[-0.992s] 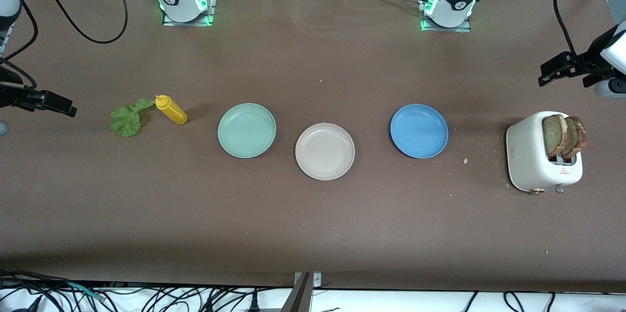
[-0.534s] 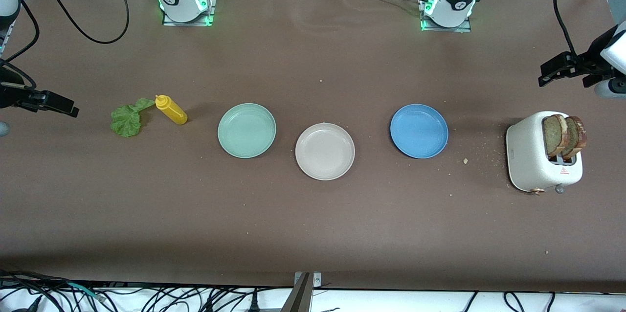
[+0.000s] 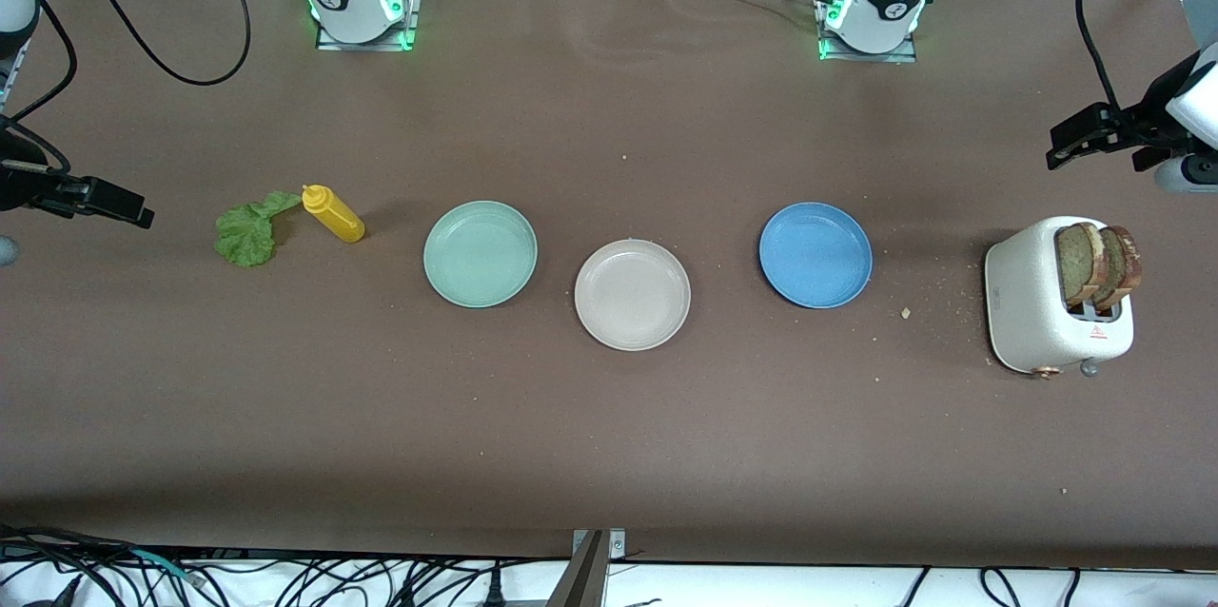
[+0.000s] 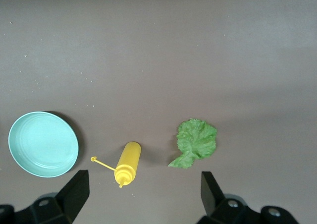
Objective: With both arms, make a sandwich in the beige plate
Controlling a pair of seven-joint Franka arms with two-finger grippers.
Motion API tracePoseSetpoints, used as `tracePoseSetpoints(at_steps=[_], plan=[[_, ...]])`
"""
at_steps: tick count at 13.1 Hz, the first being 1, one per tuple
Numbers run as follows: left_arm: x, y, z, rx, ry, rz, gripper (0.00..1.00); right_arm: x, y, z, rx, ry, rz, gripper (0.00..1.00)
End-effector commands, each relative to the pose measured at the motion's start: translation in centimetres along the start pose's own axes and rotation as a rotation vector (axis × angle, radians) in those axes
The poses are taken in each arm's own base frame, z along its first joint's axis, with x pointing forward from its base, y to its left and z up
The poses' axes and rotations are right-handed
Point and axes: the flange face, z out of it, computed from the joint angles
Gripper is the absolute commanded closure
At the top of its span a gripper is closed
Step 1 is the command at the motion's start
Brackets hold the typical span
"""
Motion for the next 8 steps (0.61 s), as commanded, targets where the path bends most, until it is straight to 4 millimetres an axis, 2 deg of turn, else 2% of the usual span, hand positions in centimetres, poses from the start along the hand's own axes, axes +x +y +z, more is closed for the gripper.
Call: tracePoseSetpoints(at_steps=[1,8], plan=[[0.1,-0.24,-0.14,-0.006,0.011,-0.002,0.0,-0.04,0.18,-0.41,0.017,0.008,0.004,0.0],[0.3,-0.44,0.07,0.005,0.015,-0.002,0.0,-0.06,0.26,-0.26,0.018,0.004,0.006,0.0]])
